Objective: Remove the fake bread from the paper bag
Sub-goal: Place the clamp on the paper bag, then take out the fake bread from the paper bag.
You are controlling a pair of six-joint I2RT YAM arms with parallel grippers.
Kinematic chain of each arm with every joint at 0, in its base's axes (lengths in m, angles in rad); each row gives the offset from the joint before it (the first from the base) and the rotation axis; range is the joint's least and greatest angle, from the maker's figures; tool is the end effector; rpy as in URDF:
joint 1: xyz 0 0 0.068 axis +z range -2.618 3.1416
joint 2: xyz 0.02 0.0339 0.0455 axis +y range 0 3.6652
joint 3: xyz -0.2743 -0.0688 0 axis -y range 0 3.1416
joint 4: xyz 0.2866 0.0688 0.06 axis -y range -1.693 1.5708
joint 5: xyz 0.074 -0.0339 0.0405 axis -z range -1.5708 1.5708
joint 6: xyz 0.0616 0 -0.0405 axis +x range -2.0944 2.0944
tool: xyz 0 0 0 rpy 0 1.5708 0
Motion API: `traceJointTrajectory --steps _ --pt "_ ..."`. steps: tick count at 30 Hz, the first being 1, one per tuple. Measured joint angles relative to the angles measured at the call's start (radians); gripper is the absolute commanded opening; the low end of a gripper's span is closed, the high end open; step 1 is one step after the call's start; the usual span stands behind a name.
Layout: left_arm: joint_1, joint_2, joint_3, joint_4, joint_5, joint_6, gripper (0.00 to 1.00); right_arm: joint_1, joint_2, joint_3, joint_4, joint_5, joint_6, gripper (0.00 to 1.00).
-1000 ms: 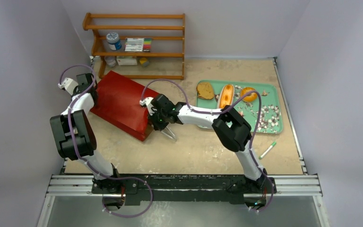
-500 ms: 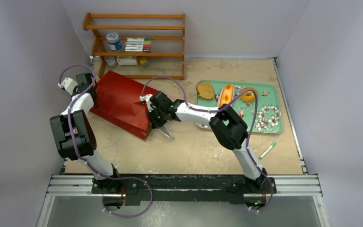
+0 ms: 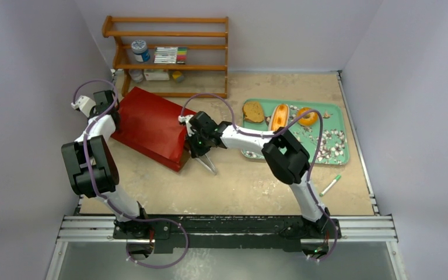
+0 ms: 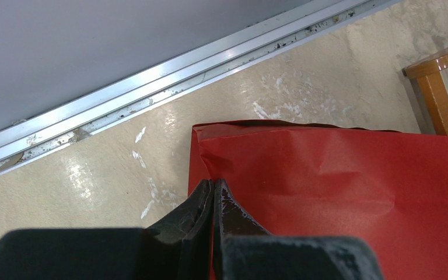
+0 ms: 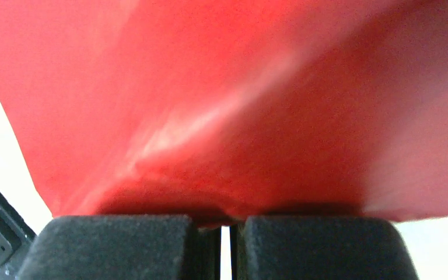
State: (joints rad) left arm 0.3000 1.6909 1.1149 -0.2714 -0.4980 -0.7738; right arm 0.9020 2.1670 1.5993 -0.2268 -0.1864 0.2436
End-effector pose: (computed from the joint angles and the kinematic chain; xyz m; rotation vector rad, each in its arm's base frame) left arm 0.3837 0.1495 0.1840 -1.3704 1.8685 0.3653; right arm 0.3272 0.4325 0.1410 -0.8927 2.3196 0.7455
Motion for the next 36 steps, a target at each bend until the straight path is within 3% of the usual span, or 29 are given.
traceJointTrajectory --steps 11,12,14,16,20,36 --pt "0.000 0.000 0.000 0.001 0.004 0.000 0.00 -0.047 0.148 0.237 -0.067 -0.024 0.020 0.03" --pt "0.001 0.000 0.000 0.001 0.004 0.000 0.00 -0.048 0.167 0.269 -0.077 -0.026 0.021 0.08" --pt "0.003 0.000 0.000 0.001 0.003 0.000 0.00 -0.051 0.185 0.301 -0.084 -0.032 0.021 0.32" --pt "0.005 0.000 0.000 0.001 0.004 0.000 0.00 -0.052 0.193 0.314 -0.084 -0.034 0.023 0.48" --pt "0.006 0.000 0.000 0.001 0.004 0.000 0.00 -0.055 0.177 0.290 -0.056 -0.031 0.016 0.62" --pt "0.006 0.000 0.000 0.002 0.023 -0.020 0.00 -0.051 -0.218 -0.053 0.012 0.078 -0.031 0.72"
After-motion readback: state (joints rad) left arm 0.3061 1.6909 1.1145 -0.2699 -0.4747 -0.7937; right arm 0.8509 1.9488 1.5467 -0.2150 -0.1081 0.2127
